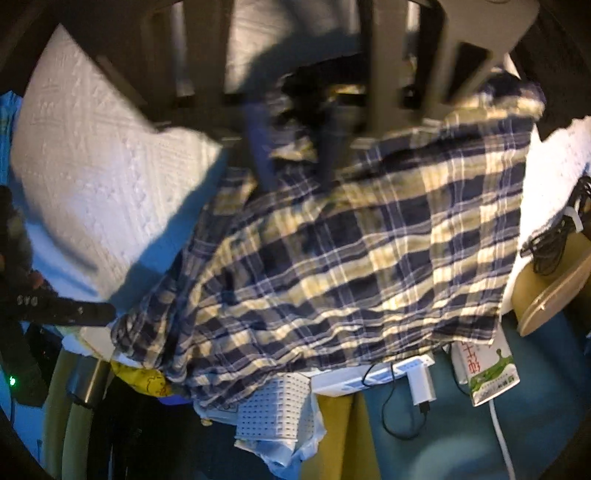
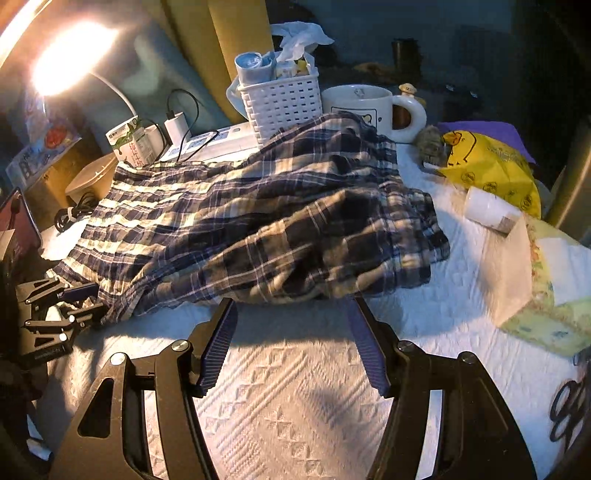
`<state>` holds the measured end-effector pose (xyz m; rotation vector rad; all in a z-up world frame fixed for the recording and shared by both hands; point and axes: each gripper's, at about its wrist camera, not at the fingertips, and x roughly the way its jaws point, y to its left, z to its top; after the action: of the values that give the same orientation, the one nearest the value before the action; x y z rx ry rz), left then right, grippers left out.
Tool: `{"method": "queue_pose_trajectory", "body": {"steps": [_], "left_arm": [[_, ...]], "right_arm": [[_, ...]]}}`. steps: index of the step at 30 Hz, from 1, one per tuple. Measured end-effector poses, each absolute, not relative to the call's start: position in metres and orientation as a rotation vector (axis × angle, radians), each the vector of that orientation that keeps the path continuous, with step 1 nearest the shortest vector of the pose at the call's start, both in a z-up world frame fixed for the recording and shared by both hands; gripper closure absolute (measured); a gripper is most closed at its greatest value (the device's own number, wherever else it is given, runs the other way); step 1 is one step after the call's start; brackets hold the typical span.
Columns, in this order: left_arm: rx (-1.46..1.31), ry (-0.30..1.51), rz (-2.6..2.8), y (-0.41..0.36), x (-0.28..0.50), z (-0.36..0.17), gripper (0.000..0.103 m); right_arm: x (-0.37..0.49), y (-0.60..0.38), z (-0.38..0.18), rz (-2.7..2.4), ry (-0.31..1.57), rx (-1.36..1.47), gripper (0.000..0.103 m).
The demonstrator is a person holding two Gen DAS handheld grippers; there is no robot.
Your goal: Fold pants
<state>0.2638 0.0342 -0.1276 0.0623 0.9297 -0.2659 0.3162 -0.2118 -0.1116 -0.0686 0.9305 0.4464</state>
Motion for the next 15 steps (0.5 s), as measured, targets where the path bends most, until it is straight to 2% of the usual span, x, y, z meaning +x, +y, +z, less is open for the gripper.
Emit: {"method": "queue_pose_trajectory", "body": {"steps": [3, 15], "left_arm": [[0.062, 0.912, -0.234, 0.027, 0.25, -0.126, 0.1], [-0.152, 0.857, -0.104, 0.051, 0.2, -0.108, 0.097]], "right_arm": [[0.315, -0.214, -0.116, 0.45, 0.938, -0.053, 0.038], [0.303, -0.229, -0.126, 0.448, 0.962, -0.037, 0.038]]}}
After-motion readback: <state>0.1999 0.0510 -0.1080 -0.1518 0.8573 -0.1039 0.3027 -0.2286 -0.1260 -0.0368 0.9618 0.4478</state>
